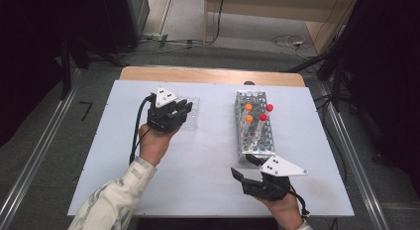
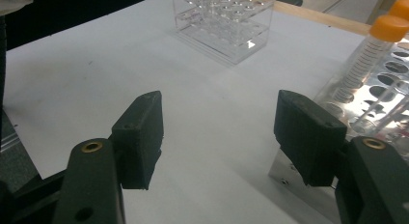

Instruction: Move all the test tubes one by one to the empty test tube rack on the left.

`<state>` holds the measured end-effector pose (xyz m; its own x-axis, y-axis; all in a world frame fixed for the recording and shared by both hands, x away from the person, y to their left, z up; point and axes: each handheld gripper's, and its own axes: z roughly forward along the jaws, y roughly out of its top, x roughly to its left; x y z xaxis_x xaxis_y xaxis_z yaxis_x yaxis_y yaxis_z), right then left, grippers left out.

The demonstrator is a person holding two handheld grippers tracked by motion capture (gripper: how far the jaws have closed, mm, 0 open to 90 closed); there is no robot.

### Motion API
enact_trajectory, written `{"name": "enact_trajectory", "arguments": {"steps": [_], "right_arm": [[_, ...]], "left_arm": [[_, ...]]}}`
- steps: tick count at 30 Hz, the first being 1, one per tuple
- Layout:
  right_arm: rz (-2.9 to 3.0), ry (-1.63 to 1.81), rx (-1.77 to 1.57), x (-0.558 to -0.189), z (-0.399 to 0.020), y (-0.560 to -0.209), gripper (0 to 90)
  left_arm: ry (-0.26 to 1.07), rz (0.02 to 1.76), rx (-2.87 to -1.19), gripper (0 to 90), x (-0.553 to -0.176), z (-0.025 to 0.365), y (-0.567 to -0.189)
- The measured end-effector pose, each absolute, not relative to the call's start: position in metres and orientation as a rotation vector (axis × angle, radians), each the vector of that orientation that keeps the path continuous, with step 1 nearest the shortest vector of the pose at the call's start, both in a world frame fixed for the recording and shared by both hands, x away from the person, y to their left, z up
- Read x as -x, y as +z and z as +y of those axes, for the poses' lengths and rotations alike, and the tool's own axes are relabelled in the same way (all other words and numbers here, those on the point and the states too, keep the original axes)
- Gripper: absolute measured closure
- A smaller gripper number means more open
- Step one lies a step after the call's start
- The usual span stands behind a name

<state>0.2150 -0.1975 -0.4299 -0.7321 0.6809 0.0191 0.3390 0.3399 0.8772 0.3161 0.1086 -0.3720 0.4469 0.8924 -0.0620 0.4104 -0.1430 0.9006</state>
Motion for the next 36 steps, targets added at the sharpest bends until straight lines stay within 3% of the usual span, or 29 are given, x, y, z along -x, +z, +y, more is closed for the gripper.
{"name": "enact_trajectory", "arguments": {"steps": [15, 36], "right_arm": [[2.236, 1.347, -0.935, -0.215, -0.207, -0.431, 33.4], [2.233, 1.352, -0.930, -0.215, -0.209, -0.431, 33.5]], "left_arm": [[0.688, 1.170, -1.715, 76.8, -0.355, 0.097, -0.366], [0.716, 1.226, -1.773, 76.7, -0.368, 0.087, -0.406]]}}
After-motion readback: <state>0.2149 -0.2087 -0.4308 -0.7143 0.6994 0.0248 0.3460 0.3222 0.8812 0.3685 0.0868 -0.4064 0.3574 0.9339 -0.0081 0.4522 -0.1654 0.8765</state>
